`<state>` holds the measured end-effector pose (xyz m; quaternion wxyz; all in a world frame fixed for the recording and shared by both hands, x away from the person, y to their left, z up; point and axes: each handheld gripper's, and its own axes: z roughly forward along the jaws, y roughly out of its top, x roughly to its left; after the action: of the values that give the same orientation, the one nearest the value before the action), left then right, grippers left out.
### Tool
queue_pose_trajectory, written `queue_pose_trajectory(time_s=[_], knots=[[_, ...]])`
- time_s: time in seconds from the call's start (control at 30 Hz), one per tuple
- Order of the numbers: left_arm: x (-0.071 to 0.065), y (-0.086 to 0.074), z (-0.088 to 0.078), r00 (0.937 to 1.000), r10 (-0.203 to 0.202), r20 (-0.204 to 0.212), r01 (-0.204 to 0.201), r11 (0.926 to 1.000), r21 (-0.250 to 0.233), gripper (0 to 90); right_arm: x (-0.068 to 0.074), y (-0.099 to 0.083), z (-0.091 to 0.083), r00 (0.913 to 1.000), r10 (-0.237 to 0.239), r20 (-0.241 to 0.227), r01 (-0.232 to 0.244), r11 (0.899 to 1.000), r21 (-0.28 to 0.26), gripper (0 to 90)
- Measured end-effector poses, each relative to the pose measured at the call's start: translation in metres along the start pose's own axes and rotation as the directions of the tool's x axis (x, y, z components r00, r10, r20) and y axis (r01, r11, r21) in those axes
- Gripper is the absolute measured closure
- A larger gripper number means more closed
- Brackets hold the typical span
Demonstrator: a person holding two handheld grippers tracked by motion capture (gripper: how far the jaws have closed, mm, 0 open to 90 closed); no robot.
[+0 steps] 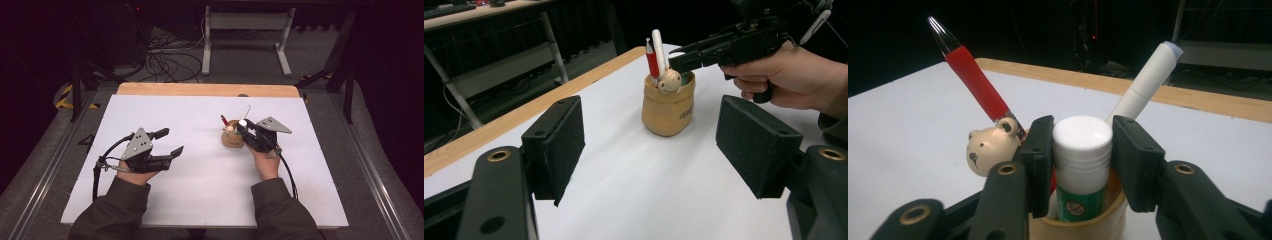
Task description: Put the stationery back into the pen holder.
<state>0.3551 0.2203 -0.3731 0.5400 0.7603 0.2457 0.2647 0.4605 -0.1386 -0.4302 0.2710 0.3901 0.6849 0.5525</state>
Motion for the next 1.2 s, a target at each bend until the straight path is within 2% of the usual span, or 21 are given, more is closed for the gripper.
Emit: queue_pose_trajectory(time_s=[0.53,1.03,1.2], knots=[[0.0,0.0,-0.001,1.0,0.0,-0.001,0.0,1.0,0.002,28.4,0.002,0.008,-0.01,0.9998,-0.005,-0.022,0.004,0.999,-0.052,52.3],[0.003,0.0,-0.002,1.0,-0.003,-0.004,0.003,1.0,0.002,28.2,0.011,0.017,-0.022,0.9959,-0.033,-0.085,0.026,0.996,-0.087,40.6],[0.004,0.001,-0.004,1.0,-0.003,-0.006,0.003,1.0,-0.001,28.2,0.015,0.019,-0.026,0.9913,-0.038,-0.126,0.027,0.995,-0.092,35.0]])
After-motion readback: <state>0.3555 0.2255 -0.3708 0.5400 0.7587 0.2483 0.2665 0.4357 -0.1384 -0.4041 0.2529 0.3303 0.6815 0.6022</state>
